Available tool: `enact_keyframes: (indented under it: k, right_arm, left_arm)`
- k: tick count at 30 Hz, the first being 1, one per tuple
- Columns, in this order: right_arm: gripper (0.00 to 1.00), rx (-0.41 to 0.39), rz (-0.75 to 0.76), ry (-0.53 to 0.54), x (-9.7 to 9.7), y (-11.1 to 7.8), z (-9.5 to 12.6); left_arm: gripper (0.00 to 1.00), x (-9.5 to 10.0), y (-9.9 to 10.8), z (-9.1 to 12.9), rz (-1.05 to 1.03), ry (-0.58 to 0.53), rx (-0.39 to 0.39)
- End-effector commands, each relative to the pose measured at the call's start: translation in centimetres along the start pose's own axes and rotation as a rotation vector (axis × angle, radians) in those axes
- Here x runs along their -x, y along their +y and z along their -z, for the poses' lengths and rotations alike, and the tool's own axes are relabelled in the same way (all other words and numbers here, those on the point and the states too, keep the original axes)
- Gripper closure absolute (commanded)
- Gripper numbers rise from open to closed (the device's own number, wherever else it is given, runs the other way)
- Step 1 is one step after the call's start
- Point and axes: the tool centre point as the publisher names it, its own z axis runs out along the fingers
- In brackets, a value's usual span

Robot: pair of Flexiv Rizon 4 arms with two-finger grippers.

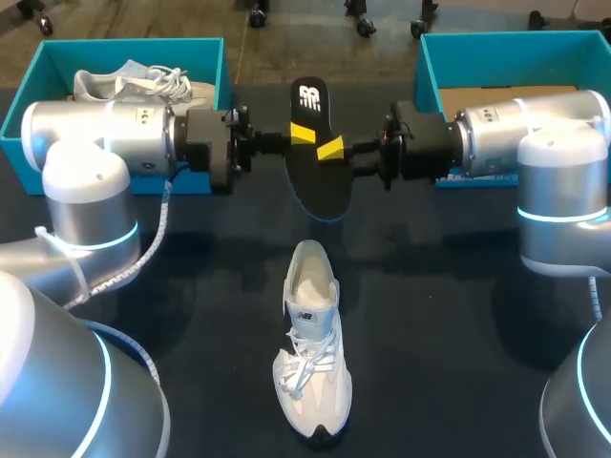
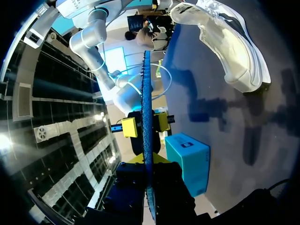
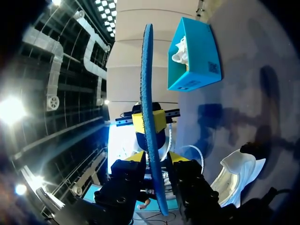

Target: Take the shoe out of the shoebox, open the shoe tongue, remove and reinsert the insole, then place the shoe into the shoebox

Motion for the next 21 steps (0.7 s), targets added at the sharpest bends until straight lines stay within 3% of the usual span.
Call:
enact_keyframes:
  k: [1, 7, 21]
  right_arm:
    - [0.73, -0.003, -0.002, -0.004, -0.12, 0.11, -0.07]
    - [0.71, -0.007, -0.002, -0.004, -0.22, 0.21, -0.13]
    - [0.81, -0.004, -0.009, -0.002, -0.23, 0.26, -0.21]
  left_arm:
    - [1.00, -0.15, 0.07, -0.18, -0.001, -0.001, 0.004]
    - [1.00, -0.18, 0.06, -0.19, -0.002, -0.002, 0.003]
    - [1.00, -0.18, 0.06, -0.19, -0.002, -0.002, 0.003]
